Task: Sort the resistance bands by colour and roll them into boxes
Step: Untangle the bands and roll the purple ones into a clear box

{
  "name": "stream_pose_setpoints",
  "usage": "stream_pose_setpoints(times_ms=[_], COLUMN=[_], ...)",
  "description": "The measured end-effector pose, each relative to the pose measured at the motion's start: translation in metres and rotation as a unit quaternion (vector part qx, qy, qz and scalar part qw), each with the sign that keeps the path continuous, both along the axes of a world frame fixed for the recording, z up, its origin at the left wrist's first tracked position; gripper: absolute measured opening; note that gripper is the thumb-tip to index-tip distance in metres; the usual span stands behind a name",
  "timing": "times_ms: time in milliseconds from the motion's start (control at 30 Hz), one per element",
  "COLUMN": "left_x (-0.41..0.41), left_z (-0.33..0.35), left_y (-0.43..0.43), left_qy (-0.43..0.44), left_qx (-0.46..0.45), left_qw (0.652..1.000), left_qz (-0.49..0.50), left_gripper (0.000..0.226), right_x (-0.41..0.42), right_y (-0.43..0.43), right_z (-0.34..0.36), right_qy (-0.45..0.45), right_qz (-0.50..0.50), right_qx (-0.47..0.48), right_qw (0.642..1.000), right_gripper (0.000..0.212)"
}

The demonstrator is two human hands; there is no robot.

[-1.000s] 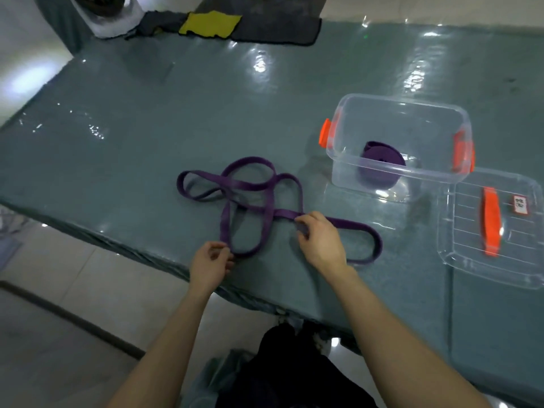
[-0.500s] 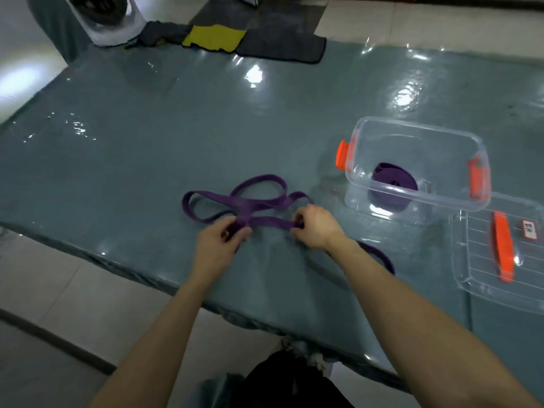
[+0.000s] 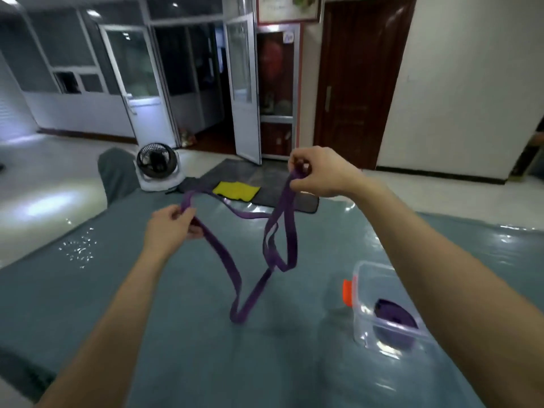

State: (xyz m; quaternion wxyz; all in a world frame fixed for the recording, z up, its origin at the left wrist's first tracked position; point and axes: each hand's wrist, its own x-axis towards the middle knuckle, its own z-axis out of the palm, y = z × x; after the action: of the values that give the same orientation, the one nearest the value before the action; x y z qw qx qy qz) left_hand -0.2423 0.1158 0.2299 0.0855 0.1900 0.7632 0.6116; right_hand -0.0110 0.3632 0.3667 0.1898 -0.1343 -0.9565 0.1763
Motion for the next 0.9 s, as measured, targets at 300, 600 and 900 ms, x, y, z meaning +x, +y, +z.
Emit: stream_pose_setpoints(times_ms=[300, 600, 900], left_x=[0.033, 0.067, 0.080], left_z=[0.049, 0.148, 0.336], left_y=[0.053, 0.154, 0.170], left_qy=[0.199, 0.140, 0.493], left_qx=[-0.127, 0.027, 0.019], left_qw=[0.957, 0.922, 0.848], left_qz=[-0.170, -0.359, -0.194], left_gripper=[0.126, 0.026, 0.028], right_x=[-0.009, 0.031, 0.074], right_y=[0.001, 0.014, 0.039], right_z=[0.096, 0.143, 0.244], right_qy=[0.084, 0.261, 0.416], right_qz=[0.054, 0.039, -0.045], right_qx=[0.187, 0.251, 0.011], right_qw=[0.977, 0.931, 0.908], right_gripper=[0.034, 0.041, 0.039])
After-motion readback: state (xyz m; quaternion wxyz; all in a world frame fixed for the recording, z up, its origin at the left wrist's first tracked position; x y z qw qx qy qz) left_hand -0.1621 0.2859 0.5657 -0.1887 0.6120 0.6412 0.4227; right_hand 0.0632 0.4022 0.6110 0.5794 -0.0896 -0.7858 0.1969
